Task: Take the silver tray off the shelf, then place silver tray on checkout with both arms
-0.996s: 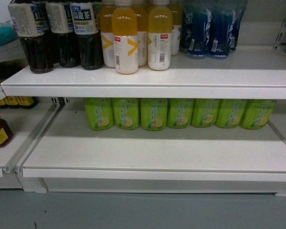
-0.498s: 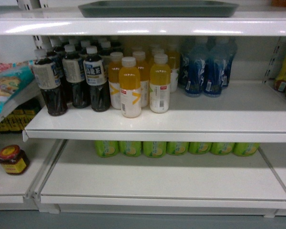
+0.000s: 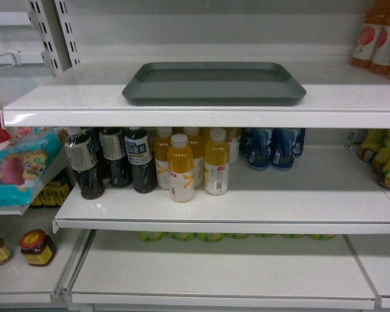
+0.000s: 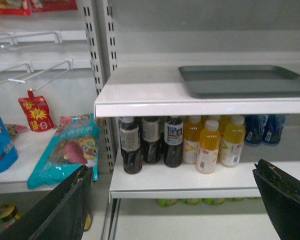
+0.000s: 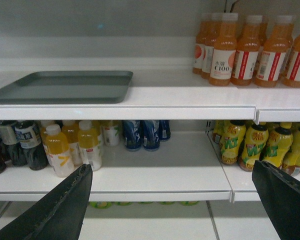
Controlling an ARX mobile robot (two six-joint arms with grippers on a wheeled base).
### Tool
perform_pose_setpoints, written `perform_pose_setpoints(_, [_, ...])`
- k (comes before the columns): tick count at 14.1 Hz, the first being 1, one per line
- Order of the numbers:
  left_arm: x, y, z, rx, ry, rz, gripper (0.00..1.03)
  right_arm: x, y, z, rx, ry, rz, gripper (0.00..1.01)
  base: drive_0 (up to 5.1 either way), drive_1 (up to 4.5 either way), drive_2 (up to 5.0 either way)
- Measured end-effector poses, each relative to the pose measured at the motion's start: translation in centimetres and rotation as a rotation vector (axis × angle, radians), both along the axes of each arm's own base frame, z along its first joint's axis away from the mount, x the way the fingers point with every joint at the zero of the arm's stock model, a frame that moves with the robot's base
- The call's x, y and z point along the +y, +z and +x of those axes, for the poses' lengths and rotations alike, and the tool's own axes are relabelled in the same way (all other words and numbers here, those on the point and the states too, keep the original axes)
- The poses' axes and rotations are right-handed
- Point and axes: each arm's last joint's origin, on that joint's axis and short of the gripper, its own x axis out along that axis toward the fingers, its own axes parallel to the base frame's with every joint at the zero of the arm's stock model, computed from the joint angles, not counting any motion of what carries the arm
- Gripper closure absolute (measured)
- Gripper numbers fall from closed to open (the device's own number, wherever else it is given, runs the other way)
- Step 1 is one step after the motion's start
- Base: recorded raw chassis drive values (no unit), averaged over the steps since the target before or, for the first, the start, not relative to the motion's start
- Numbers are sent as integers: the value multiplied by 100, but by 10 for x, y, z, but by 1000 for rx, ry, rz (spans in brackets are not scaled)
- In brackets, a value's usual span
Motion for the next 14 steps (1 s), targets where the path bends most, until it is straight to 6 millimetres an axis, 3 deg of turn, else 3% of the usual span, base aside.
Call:
perform_pose_setpoints(8, [0, 0, 0, 2, -1, 0, 5, 0, 0, 0, 3, 0, 1, 3, 0, 0, 0])
perform_pose_setpoints(14, [0, 0, 0, 2, -1, 0, 5, 0, 0, 0, 3, 0, 1, 3, -8, 414, -429])
